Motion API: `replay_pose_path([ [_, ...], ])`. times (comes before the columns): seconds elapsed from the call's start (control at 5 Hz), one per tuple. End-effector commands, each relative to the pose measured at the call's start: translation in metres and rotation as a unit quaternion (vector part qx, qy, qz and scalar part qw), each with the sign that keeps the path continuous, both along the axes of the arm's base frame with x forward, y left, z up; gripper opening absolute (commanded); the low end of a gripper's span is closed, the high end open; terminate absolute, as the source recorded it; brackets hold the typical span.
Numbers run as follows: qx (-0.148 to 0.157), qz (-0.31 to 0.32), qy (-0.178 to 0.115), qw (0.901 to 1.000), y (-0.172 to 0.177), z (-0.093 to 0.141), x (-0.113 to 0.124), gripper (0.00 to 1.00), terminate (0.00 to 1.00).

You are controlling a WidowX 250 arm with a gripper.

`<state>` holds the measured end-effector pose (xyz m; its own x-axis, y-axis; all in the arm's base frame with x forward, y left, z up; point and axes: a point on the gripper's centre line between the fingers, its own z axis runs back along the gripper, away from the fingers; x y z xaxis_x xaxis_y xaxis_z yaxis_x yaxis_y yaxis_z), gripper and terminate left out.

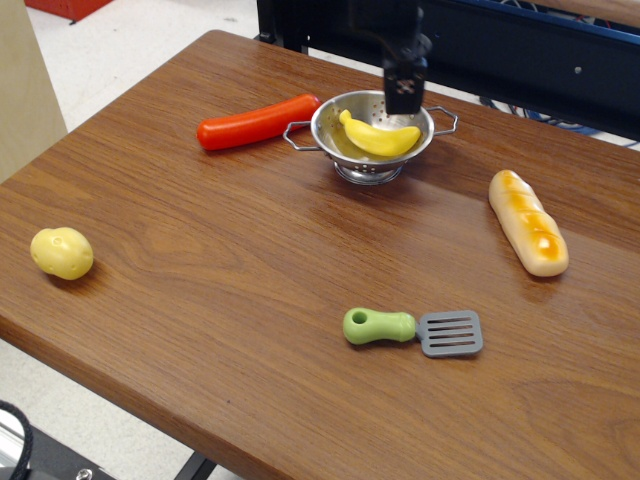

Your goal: Take banana out of colander

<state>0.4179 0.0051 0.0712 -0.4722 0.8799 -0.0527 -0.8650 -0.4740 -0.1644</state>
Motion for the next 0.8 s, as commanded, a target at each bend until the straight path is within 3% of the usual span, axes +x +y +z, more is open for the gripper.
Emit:
replay_pose_path([
  [0.0,0.005,-0.020,-0.025,0.9995,0.014,0.016,-0.010,1.00,0.00],
  [0.6,0.023,-0.020,0.017,0.9994,0.019,0.000,-0.016,1.00,0.00],
])
